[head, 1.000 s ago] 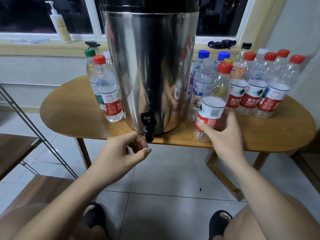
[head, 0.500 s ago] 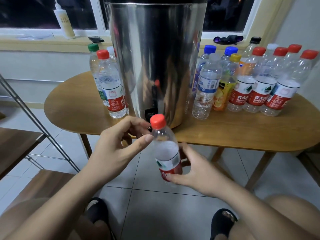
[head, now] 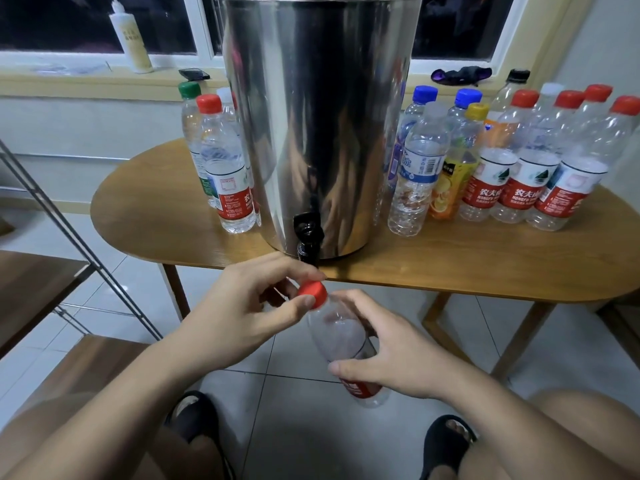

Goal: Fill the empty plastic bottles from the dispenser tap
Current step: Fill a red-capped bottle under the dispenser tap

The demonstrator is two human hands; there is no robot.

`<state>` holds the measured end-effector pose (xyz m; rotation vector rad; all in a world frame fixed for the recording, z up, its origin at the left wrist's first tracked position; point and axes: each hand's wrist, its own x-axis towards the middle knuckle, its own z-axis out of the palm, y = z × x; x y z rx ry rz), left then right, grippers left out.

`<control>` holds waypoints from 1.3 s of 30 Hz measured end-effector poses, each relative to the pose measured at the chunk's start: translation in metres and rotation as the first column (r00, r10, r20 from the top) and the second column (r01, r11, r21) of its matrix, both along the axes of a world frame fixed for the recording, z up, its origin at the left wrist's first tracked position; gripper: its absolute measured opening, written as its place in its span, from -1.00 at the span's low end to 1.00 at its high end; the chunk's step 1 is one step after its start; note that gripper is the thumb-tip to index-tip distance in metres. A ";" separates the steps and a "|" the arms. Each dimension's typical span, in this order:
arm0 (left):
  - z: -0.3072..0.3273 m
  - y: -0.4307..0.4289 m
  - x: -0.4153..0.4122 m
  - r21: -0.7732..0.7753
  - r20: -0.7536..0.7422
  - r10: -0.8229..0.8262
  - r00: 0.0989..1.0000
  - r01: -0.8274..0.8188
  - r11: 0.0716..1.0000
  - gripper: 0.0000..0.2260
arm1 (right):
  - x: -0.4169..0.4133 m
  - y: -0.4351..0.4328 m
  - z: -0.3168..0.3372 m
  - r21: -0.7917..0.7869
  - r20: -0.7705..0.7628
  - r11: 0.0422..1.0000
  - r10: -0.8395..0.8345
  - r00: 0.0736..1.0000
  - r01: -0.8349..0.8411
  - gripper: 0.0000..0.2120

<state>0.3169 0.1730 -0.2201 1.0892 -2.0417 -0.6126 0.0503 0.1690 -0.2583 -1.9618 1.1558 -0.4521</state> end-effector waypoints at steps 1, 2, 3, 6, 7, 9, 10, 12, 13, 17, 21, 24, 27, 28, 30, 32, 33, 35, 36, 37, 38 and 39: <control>0.000 0.000 -0.001 0.028 0.002 -0.014 1.000 0.014 1.000 -0.86 | -0.001 0.000 0.001 -0.006 -0.005 1.000 0.005 1.000 -0.005 -0.23; 0.000 0.000 0.000 0.051 0.007 -0.028 1.000 0.028 0.998 -0.86 | -0.001 0.001 0.002 -0.005 -0.009 1.000 0.013 1.000 -0.013 -0.24; 0.001 0.000 0.002 0.063 0.023 -0.041 0.999 0.039 0.997 -0.84 | -0.001 0.001 0.002 -0.001 -0.013 1.000 0.020 1.000 -0.020 -0.25; 0.002 -0.003 0.008 0.071 0.084 -0.085 0.993 0.079 0.994 -0.77 | -0.002 0.000 0.001 -0.014 -0.015 1.000 0.026 1.000 -0.026 -0.28; 0.003 -0.003 0.010 0.080 0.092 -0.098 0.991 0.090 0.993 -0.76 | -0.002 0.000 0.000 -0.022 -0.018 0.999 0.024 1.000 -0.024 -0.28; 0.003 -0.004 0.012 0.089 0.096 -0.102 0.990 0.094 0.992 -0.76 | -0.002 -0.001 -0.001 -0.049 -0.037 0.999 0.012 0.999 -0.014 -0.26; 0.002 -0.004 0.012 0.081 0.101 -0.095 0.990 0.087 0.993 -0.76 | -0.002 -0.001 -0.002 -0.065 -0.044 0.998 0.007 0.999 -0.009 -0.25; 0.001 -0.004 0.010 0.044 0.118 -0.073 0.990 0.068 0.997 -0.78 | -0.002 -0.001 -0.003 -0.088 -0.043 0.996 -0.006 0.999 0.002 -0.25; 0.000 -0.004 0.008 0.023 0.125 -0.057 0.990 0.055 0.998 -0.81 | -0.001 -0.001 -0.004 -0.096 -0.041 0.995 -0.014 0.999 0.010 -0.25; -0.003 -0.005 0.004 0.011 0.165 -0.011 0.986 0.009 1.000 -0.91 | 0.003 0.002 -0.008 -0.151 -0.054 0.987 -0.055 0.997 0.047 -0.25; -0.008 -0.006 0.002 0.007 0.203 0.057 0.977 -0.059 0.998 -0.82 | 0.007 0.003 -0.015 -0.198 -0.034 0.976 -0.102 0.994 0.093 -0.25; -0.013 -0.007 0.000 -0.009 0.235 0.126 0.964 -0.128 0.992 -0.64 | 0.008 0.004 -0.017 -0.224 -0.045 0.969 -0.119 0.992 0.106 -0.25; -0.011 -0.008 0.001 -0.028 0.220 0.107 0.970 -0.103 0.994 -0.72 | 0.009 0.002 -0.018 -0.246 -0.080 0.964 -0.122 0.989 0.099 -0.24; -0.009 -0.009 0.003 -0.022 0.207 0.076 0.975 -0.073 0.997 -0.79 | 0.008 0.000 -0.018 -0.254 -0.092 0.963 -0.120 0.988 0.093 -0.24; -0.006 -0.009 0.007 0.005 0.197 0.012 0.980 -0.013 1.000 -0.81 | 0.006 -0.003 -0.019 -0.238 -0.105 0.967 -0.115 0.988 0.087 -0.22; -0.006 -0.010 0.012 0.051 0.187 -0.030 0.982 0.021 0.998 -0.79 | 0.005 -0.003 -0.020 -0.212 -0.097 0.974 -0.105 0.990 0.083 -0.22; -0.007 -0.011 0.013 0.074 0.181 -0.039 0.983 0.026 0.997 -0.79 | 0.005 -0.003 -0.021 -0.214 -0.094 0.974 -0.101 0.990 0.079 -0.22; -0.009 -0.012 0.015 0.093 0.174 -0.036 0.984 0.020 0.995 -0.80 | 0.006 -0.002 -0.023 -0.216 -0.090 0.973 -0.097 0.991 0.076 -0.23; -0.010 -0.013 0.015 0.091 0.176 -0.031 0.984 0.015 0.996 -0.80 | 0.007 -0.001 -0.024 -0.212 -0.086 0.974 -0.098 0.991 0.078 -0.22; -0.011 -0.013 0.014 0.085 0.179 -0.027 0.983 0.012 0.996 -0.81 | 0.007 -0.001 -0.024 -0.210 -0.083 0.974 -0.102 0.991 0.082 -0.22; -0.012 -0.013 0.014 0.077 0.180 -0.022 0.983 0.009 0.997 -0.81 | 0.008 0.000 -0.024 -0.214 -0.078 0.973 -0.109 0.991 0.090 -0.22; -0.012 -0.013 0.013 0.068 0.177 -0.017 0.984 0.005 0.998 -0.81 | 0.009 0.000 -0.025 -0.218 -0.073 0.971 -0.117 0.990 0.098 -0.21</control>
